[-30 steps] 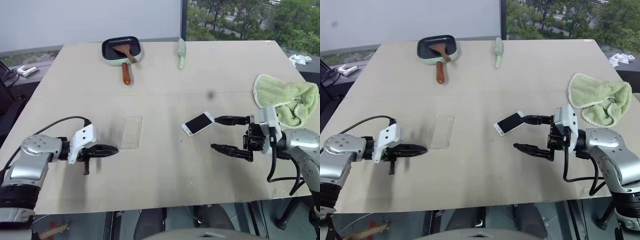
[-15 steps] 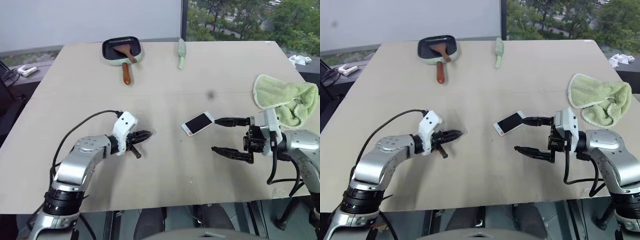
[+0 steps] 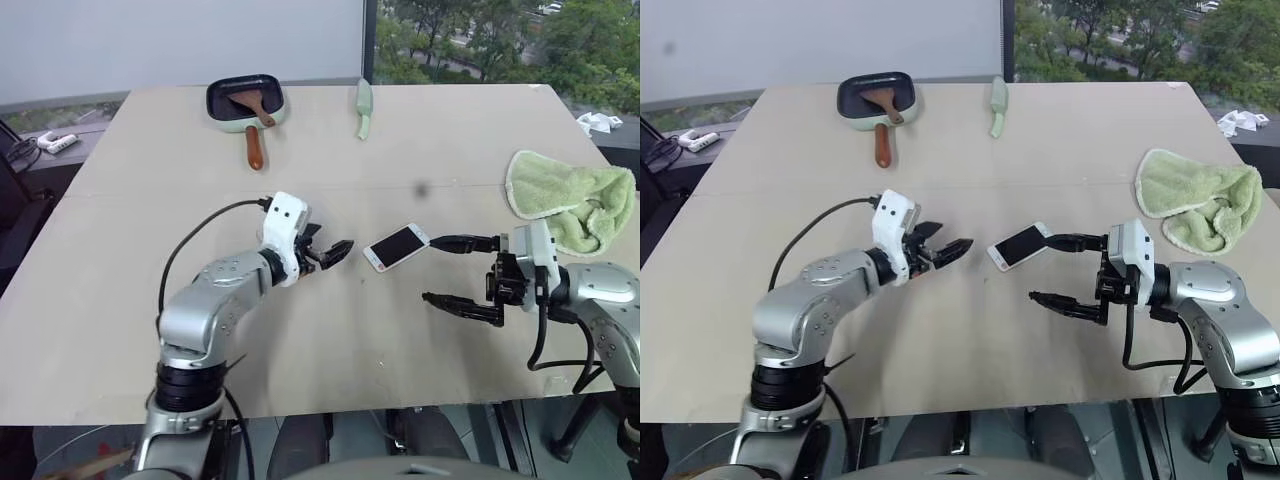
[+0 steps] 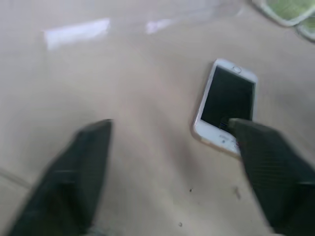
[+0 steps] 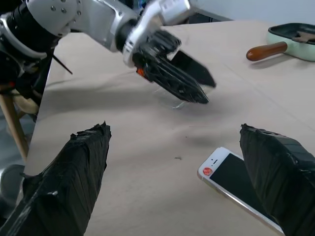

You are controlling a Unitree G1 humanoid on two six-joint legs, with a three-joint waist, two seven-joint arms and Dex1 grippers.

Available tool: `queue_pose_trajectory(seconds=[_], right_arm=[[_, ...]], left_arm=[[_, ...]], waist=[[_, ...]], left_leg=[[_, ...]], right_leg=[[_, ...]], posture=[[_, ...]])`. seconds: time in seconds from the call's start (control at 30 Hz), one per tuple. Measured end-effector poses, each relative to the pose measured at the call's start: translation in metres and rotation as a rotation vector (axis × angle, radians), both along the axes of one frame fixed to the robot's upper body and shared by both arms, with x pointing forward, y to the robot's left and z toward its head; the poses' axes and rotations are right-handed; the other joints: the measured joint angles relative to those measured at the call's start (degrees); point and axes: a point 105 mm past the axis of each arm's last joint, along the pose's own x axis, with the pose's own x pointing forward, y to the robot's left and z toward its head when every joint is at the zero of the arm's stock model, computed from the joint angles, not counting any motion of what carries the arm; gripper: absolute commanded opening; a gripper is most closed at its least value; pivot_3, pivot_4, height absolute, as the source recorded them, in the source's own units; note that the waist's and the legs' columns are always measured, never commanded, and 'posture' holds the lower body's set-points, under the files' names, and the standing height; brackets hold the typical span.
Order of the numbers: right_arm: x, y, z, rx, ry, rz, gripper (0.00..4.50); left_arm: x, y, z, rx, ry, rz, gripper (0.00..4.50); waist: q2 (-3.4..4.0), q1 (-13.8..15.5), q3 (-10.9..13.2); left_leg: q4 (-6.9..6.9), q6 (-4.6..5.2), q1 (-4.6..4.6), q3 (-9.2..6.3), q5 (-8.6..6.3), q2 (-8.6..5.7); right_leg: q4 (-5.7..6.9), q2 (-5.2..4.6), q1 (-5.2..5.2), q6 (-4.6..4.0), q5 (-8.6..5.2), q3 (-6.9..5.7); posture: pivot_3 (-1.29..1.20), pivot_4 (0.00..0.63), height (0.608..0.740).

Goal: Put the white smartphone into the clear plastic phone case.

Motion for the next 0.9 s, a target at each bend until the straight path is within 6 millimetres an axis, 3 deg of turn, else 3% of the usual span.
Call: queue_pose_trajectory(seconds=[0.07, 0.17, 0.27, 0.3, 0.43, 0.73, 0.83, 0.9], right_arm=[[0.0, 0.0, -0.001, -0.001, -0.001, -0.003, 4.5], [0.001, 0.001, -0.001, 0.004, -0.002, -0.003, 4.5], [0.002, 0.0, -0.003, 0.003, -0.003, -0.007, 4.5], [0.002, 0.0, -0.004, 0.002, -0.002, -0.01, 4.5], [0.002, 0.001, -0.004, 0.006, -0.004, -0.01, 4.5], [0.0, 0.0, -0.006, 0.009, 0.0, -0.037, 4.5], [-0.001, 0.0, -0.007, 0.008, 0.003, -0.043, 4.5], [-0.001, 0.0, -0.007, 0.008, 0.001, -0.045, 4.5]], left_arm=[[-0.005, 0.016, 0.01, 0.035, -0.042, -0.09, 4.42], [-0.006, 0.048, 0.009, 0.16, -0.054, -0.186, 4.42], [-0.014, 0.093, -0.014, 0.404, 0.007, -0.309, 4.42], [-0.016, 0.098, -0.02, 0.437, 0.018, -0.341, 4.42], [-0.015, 0.109, -0.042, 0.511, 0.043, -0.437, 4.42], [0.019, 0.108, -0.055, 0.66, -0.057, -0.563, 4.42], [0.024, 0.106, -0.058, 0.696, -0.085, -0.599, 3.73], [0.024, 0.106, -0.063, 0.696, -0.079, -0.61, 2.94]], waist=[[0.02, 0.02, 0.0], [0.05, 0.17, 0.03], [0.1, 0.19, 0.06], [0.1, 0.39, 0.06], [0.09, 1.63, 0.06], [0.21, 1.84, -0.03], [0.43, 1.88, -0.16], [0.68, 1.89, -0.3]], left_leg=[[0.0, 0.0, 0.01, 0.0, 0.0, 0.0], [0.0, 0.0, 0.01, 0.04, 0.0, -0.02], [-0.01, 0.0, -0.04, 0.27, 0.0, -0.03], [0.0, 0.01, -0.06, 0.31, 0.0, -0.02], [0.05, 0.01, -0.11, 0.32, -0.01, -0.02], [0.23, 0.04, 0.01, 0.16, -0.02, -0.04], [0.22, 0.05, 0.36, 0.05, -0.02, -0.04], [0.21, 0.06, 0.77, 0.03, -0.01, -0.03]], right_leg=[[-0.01, 0.0, 0.01, 0.0, 0.0, -0.02], [-0.04, -0.03, 0.02, -0.01, -0.01, -0.08], [-0.11, -0.05, 0.02, -0.02, -0.02, -0.13], [-0.12, -0.06, 0.02, -0.01, -0.02, -0.14], [-0.11, -0.06, 0.01, -0.01, -0.02, -0.2], [-0.07, -0.06, 0.29, 0.0, -0.01, -0.34], [-0.03, -0.05, 0.65, -0.02, -0.02, -0.45], [-0.01, -0.04, 1.0, -0.11, -0.09, -0.45]], posture=[[0.0, 0.15, 0.74], [0.0, 0.15, 0.74], [0.0, 0.15, 0.74], [0.0, 0.15, 0.74], [0.0, 0.15, 0.74], [0.0, 0.15, 0.74], [0.0, 0.15, 0.74], [0.0, 0.15, 0.74]])
